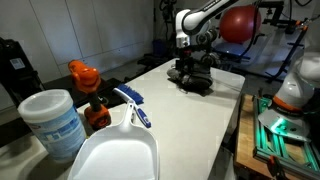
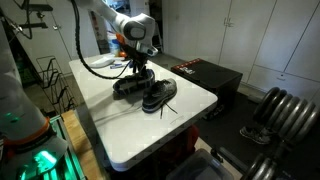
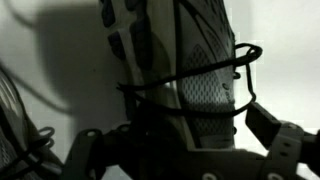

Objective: Flip the left shoe anticlockwise to make it face upside down

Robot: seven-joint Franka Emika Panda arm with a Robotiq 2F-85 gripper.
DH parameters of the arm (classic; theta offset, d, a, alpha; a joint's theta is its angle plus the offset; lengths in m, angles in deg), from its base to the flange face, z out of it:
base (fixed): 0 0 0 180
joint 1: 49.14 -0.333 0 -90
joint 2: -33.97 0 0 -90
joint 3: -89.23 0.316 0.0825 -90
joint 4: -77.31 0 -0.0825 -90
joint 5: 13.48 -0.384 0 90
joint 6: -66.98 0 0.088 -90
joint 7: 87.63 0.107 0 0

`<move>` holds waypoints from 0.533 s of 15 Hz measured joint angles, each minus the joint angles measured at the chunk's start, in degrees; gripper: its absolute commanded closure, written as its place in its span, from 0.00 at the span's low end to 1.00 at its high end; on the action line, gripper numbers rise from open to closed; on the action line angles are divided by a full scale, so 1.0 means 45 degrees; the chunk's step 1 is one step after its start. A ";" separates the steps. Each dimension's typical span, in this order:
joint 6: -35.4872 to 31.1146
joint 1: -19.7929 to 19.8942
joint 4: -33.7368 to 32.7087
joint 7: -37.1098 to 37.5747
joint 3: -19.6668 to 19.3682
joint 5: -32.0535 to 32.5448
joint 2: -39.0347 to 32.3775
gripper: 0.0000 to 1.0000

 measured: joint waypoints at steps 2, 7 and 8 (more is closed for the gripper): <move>0.0003 -0.0146 -0.0069 0.0298 0.0062 0.0473 -0.0040 0.29; 0.0003 -0.0393 -0.0191 0.0940 0.0098 0.1296 -0.0004 0.66; 0.0004 -0.0430 -0.0193 0.1072 0.0107 0.1474 0.0017 0.67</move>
